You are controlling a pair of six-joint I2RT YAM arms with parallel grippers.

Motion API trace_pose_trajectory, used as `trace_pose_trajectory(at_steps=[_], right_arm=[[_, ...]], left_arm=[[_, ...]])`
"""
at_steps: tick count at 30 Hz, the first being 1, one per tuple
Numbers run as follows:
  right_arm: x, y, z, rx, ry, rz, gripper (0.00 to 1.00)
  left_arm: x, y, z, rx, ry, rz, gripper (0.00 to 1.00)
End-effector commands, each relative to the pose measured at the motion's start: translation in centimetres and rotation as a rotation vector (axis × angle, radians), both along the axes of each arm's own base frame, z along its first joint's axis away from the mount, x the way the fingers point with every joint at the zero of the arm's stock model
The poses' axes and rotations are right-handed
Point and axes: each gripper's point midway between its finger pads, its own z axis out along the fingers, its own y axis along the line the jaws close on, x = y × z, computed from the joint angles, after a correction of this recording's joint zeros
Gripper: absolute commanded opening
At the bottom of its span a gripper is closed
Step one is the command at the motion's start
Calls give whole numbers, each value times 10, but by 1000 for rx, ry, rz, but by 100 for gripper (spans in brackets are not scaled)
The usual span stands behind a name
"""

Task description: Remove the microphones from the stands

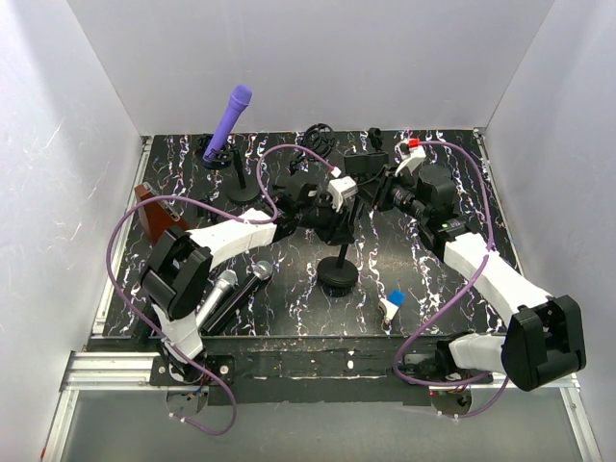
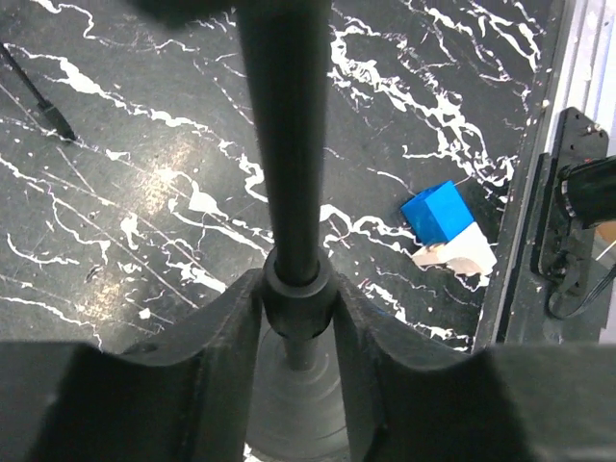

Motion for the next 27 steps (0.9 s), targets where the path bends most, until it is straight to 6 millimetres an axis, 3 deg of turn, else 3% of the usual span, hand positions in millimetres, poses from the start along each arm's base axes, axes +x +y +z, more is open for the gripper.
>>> trace_pose_trajectory(at_steps=[1,3,5,8,11,15,18,19,21,23,25,27], right_arm=[[4,1,14,26,1,-11,1],[6,0,14,23,30,-27,1],[9,-5,7,10,119,-92,1],[17,-23,-3,34,321,-303,1],[24,-40,-3,15,418,-523,1],[21,-50,-4,-12,515,-698,1],[23,-46,-12,-43,494,-671,1],[25,-45,-13,-51,466,-651,1],[26,-40,-18,-78,407,-571,1],[26,-28,-15,-81,314,-441,1],[21,-15,-15,-82,250,-315,1],[16,-1,-11,-69,177,-192,1]], left_arm=[[6,-15,39,-87,-52,-17,29],[5,-16,43,-89,-56,-15,19],[7,-17,47,-72,-85,7,0],[42,1,47,72,-220,307,0],[62,23,52,253,-439,549,0],[62,33,42,303,-405,621,0],[50,32,34,300,-347,572,0],[42,31,30,298,-330,521,4],[23,22,30,241,-282,383,43],[1,12,38,159,-239,201,62],[-11,12,44,105,-194,103,70],[-19,14,48,45,-114,18,71]])
